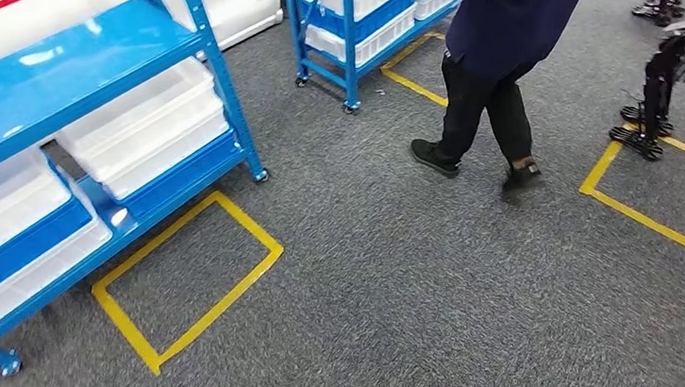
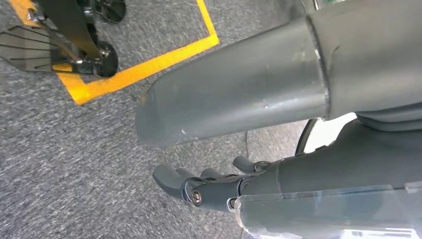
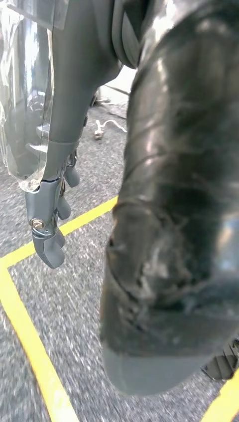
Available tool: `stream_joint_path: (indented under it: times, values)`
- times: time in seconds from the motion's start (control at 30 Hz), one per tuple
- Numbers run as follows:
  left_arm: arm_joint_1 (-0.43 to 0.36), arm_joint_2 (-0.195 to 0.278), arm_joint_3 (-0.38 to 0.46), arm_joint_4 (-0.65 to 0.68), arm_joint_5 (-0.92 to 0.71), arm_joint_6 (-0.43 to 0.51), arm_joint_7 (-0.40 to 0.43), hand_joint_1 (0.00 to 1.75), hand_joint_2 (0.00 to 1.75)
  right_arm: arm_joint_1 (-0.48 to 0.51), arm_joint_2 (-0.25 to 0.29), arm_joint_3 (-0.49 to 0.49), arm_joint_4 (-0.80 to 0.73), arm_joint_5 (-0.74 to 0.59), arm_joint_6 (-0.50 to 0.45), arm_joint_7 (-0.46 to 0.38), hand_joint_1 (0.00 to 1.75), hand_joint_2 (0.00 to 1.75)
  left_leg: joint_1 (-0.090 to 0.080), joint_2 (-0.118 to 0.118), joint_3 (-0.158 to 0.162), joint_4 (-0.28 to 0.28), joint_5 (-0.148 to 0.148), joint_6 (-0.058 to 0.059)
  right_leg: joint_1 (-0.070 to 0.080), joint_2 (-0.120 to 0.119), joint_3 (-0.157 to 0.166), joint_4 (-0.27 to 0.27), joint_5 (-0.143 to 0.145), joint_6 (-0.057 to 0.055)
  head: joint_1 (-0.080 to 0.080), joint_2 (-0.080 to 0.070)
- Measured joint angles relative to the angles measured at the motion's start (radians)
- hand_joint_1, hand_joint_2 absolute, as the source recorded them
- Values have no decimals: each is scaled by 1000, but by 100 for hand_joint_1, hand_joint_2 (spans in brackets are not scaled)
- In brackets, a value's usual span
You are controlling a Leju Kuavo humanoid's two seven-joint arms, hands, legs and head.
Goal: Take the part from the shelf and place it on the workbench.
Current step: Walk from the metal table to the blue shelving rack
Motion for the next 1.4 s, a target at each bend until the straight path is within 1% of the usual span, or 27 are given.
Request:
stream_joint_path:
  times: [0.07, 0.13, 0.17, 0.23, 0.27, 0.3, 0.33, 0.37, 0.43, 0.5, 0.57, 0.6, 0.67, 0.73, 0.8, 0.83, 0.9, 0.97, 1.0, 1.1, 1.17, 1.23, 1.27, 1.3, 1.33, 1.37, 1.4]
  values:
    - [2, 0, 0, 0, -3, -1, -1, 0, 0, -6, 1, -3, 0, 2, 1, 4, 0, 0, -2, -20, 0, -4, 1, 14, 1, -15, 7, -2, -4, 11, 0, 0]
    - [4, 0, 0, 0, -8, -3, -5, 0, 0, -11, 2, -6, -1, 6, 1, 8, 0, 0, 2, -40, 6, -14, 5, 27, -3, 16, 6, 20, -24, 22, 0, 0]
    - [3, -1, 0, 0, -10, -4, -7, 0, 0, -10, 2, -7, -1, 9, 1, 9, 0, 0, 5, -49, 10, -18, 8, 33, -6, 45, -11, 60, -50, 26, 0, 0]
    - [1, -1, 0, 0, -15, -6, -11, 0, 0, -7, 2, -9, -1, 15, 1, 9, 0, 0, 4, -69, 9, -18, 9, 41, -7, 95, -77, 191, -113, 28, 0, 0]
    - [0, -1, 0, 0, -16, -6, -12, 0, 0, -5, 2, -10, -1, 16, 1, 9, 0, 0, 3, -82, 8, -17, 9, 43, -7, 102, -111, 251, -131, 28, 0, 0]
    - [-1, -1, 0, 0, -16, -6, -12, 0, 0, -4, 2, -10, -1, 17, 1, 8, 0, 0, 2, -96, 9, -16, 8, 44, -7, 105, -132, 282, -129, 28, 0, 0]
    - [-1, -1, 0, 0, -17, -6, -12, 0, 0, -3, 2, -10, -1, 17, 1, 8, 0, 0, 1, -110, 10, -15, 7, 44, -7, 107, -135, 274, -106, 26, 0, 0]
    - [-1, -1, 0, 0, -17, -6, -13, 0, 0, -2, 2, -11, -1, 18, 1, 7, 0, 0, 0, -125, 12, -13, 6, 43, -7, 113, -119, 224, -65, 22, 0, 0]
    - [-1, -2, 0, 0, -17, -6, -13, 0, 0, 0, 2, -11, -1, 18, 1, 5, 0, 0, -1, -152, 12, -8, 3, 38, -6, 152, -69, 88, 9, 11, 0, 0]
    - [-1, -4, 0, 1, -16, -6, -13, 0, 0, 0, 1, -12, -1, 18, 1, 3, 0, 0, 0, -173, 6, -4, 1, 29, -3, 178, -45, 19, 32, 4, 0, 0]
    - [1, -4, 0, 1, -17, -6, -14, 0, 0, -4, 1, -12, -1, 18, 1, 2, 0, 0, 1, -191, 1, -7, 3, 15, -2, 162, -42, 12, 32, -1, 0, 0]
    - [3, -4, 0, 1, -17, -6, -15, 0, 0, -6, 2, -12, -1, 18, 1, 2, 0, 0, 1, -185, -1, -4, 0, 10, -4, 151, -38, 6, 34, -7, 0, 0]
    - [3, -5, 0, 1, -17, -6, -15, 0, 0, -6, 3, -12, -1, 18, 1, 1, 0, 0, -2, -142, -24, 46, -33, 2, -9, 123, -31, -7, 39, -20, -2, 0]
    - [-1, -4, 0, 1, -17, -6, -15, 0, 0, -1, 3, -12, -1, 18, 1, 1, 0, 0, 1, -92, -82, 165, -97, -4, -7, 95, -28, -9, 38, -27, -2, 0]
    - [-2, -4, 0, 1, -17, -6, -15, 0, 0, 1, 3, -12, 0, 18, 1, 1, 0, 0, 5, -76, -131, 260, -128, -13, -5, 67, -27, -7, 33, -28, -2, 0]
    - [-1, -4, 0, 1, -16, -6, -15, 0, 0, 1, 3, -12, 0, 18, 1, 1, 0, 0, 7, -72, -130, 259, -115, -15, -5, 54, -26, -6, 30, -26, -2, 0]
    - [2, -4, 0, 1, -17, -6, -15, 0, 0, 0, 4, -12, 0, 19, 2, 2, 0, 0, 9, -49, -72, 148, -48, -16, -6, 31, -19, -2, 22, -21, -2, 0]
    - [0, -3, 0, 1, -20, -8, -16, 0, 0, 0, 4, -12, 0, 20, 4, 4, 0, 0, 5, -14, -11, 30, -4, -7, -2, 11, -10, 0, 13, -11, -2, 0]
    - [0, -3, 0, 1, -22, -8, -17, 0, 0, -1, 4, -12, 0, 21, 5, 6, 0, 0, 2, -5, 2, 3, 2, -1, 0, 2, -7, 0, 10, -6, -2, 0]
    - [3, -3, 0, 1, -26, -9, -23, 0, 0, -10, 4, -12, -1, 25, 6, 13, 0, 0, 0, -27, 2, -10, 4, 19, 0, -11, 4, -3, 6, 11, -2, 0]
    - [3, -3, 0, 1, -30, -9, -26, 0, 0, -12, 4, -13, -1, 29, 6, 14, 0, 0, 6, -47, 8, -20, 10, 32, -5, 33, -8, 35, -24, 22, -2, 0]
    - [0, -3, 0, 1, -34, -9, -27, 0, 0, -7, 4, -14, -1, 31, 5, 14, 0, 0, 7, -66, 9, -23, 14, 40, -8, 89, -63, 151, -88, 26, -2, 0]
    - [-1, -3, 1, 1, -35, -9, -27, 0, 0, -5, 4, -15, -1, 31, 3, 14, 0, 0, 6, -77, 8, -22, 13, 42, -8, 100, -98, 219, -116, 26, -2, 0]
    - [-2, -3, 1, 1, -35, -9, -28, 0, 0, -3, 4, -17, -1, 29, 1, 14, 0, 0, 4, -87, 9, -22, 12, 44, -8, 103, -125, 266, -125, 25, -2, 0]
    - [-2, -3, 1, 1, -35, -9, -28, 0, 0, -2, 4, -21, 0, 24, -2, 14, 0, 0, 3, -99, 10, -21, 9, 46, -7, 105, -136, 277, -112, 24, -2, 0]
    - [-1, -3, 1, 1, -36, -10, -29, 0, 0, -1, 4, -26, 0, 19, -5, 13, 0, 0, 3, -109, 13, -20, 5, 46, -7, 106, -130, 252, -80, 21, -2, 0]
    - [0, -4, 1, 1, -36, -10, -30, 0, 0, -1, 4, -31, 0, 14, -8, 11, 0, 0, 2, -117, 18, -18, -1, 46, -7, 108, -107, 191, -36, 17, -2, 0]
